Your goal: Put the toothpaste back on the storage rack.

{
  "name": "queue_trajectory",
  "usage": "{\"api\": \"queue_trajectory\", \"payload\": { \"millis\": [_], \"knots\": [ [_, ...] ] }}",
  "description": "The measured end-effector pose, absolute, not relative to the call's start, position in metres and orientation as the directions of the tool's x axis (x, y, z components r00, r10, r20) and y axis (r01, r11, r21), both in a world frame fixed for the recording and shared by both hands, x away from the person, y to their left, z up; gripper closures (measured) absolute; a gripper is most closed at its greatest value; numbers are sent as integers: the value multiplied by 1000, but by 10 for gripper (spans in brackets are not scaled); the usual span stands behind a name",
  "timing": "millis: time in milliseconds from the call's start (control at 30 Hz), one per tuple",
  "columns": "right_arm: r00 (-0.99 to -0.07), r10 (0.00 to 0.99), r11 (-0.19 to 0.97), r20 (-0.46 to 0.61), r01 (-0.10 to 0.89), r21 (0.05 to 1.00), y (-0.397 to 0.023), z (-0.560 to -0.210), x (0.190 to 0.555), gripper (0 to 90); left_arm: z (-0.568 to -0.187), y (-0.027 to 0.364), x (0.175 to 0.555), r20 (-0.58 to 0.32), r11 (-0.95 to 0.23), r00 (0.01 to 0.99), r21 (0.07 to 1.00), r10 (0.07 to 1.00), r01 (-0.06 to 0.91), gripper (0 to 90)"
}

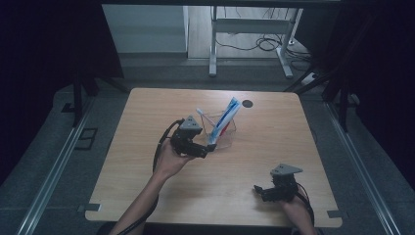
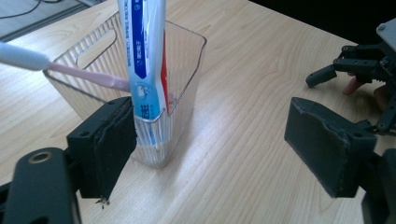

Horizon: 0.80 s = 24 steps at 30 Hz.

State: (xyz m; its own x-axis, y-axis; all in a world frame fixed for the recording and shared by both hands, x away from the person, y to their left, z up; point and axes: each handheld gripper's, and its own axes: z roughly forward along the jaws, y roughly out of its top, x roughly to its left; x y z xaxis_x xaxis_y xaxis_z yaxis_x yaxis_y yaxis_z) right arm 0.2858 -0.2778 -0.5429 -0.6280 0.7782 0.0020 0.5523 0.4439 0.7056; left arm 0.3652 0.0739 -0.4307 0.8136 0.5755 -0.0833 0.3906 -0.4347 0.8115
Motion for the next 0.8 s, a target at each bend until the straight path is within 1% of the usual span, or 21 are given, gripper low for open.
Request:
{"api": "queue_trajectory", "payload": {
  "millis": [800],
  "knots": [
    [-629, 778, 444, 2, 551, 706, -278, -543, 286, 21, -445, 104, 342, -81, -418, 794, 815, 603, 401, 153]
  ]
}}
